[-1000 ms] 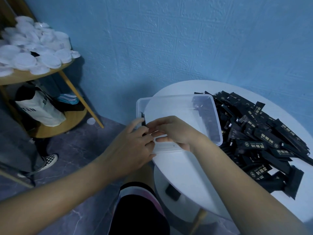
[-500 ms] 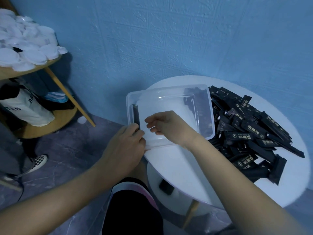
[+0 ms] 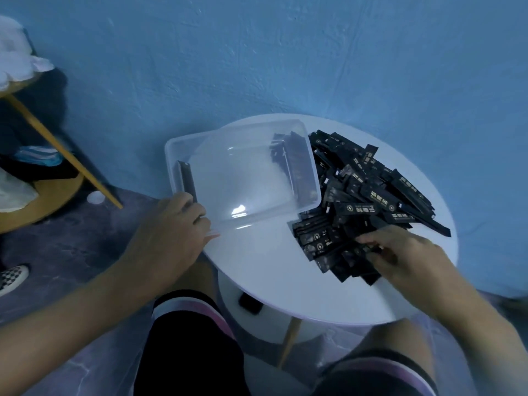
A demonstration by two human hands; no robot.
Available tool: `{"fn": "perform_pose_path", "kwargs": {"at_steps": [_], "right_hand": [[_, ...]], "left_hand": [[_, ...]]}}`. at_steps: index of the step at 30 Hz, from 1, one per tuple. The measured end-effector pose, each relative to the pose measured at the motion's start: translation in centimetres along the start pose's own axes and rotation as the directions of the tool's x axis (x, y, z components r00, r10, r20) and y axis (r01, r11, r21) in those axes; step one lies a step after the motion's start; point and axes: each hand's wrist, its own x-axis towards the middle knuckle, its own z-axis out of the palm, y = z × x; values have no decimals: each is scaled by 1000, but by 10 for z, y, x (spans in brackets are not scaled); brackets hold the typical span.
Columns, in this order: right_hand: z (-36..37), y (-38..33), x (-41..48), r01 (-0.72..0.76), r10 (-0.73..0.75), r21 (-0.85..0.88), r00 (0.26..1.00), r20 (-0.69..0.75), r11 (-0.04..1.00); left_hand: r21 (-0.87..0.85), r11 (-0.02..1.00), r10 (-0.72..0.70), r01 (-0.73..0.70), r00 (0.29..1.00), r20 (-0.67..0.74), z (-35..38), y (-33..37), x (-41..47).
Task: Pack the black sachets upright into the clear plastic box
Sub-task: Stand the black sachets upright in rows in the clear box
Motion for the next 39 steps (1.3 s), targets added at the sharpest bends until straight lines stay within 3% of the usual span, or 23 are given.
{"fn": "perform_pose_path", "kwargs": {"at_steps": [13,22,26,29,39], "right_hand": [[28,-10,21,74,-73,70,997,-18,995],[16,-22,34,142,-134,143,989,-64,980],[7,-32,35,163,-181,237,982,58,958],[11,-33,37,171,-203,180,963,176,969],[13,-28,37,195,-208,72,939,273,978]], "left_hand": [[-18,999,43,-45,994,-104,0,13,14],[-42,998,50,-54,996,-78,-4,16,18],[-36,998,40,-44,995,-88,-4,17,19],[-47,998,40,-44,996,-86,-3,18,19],[-48,998,22,-27,994,-106,-3,18,19]]}}
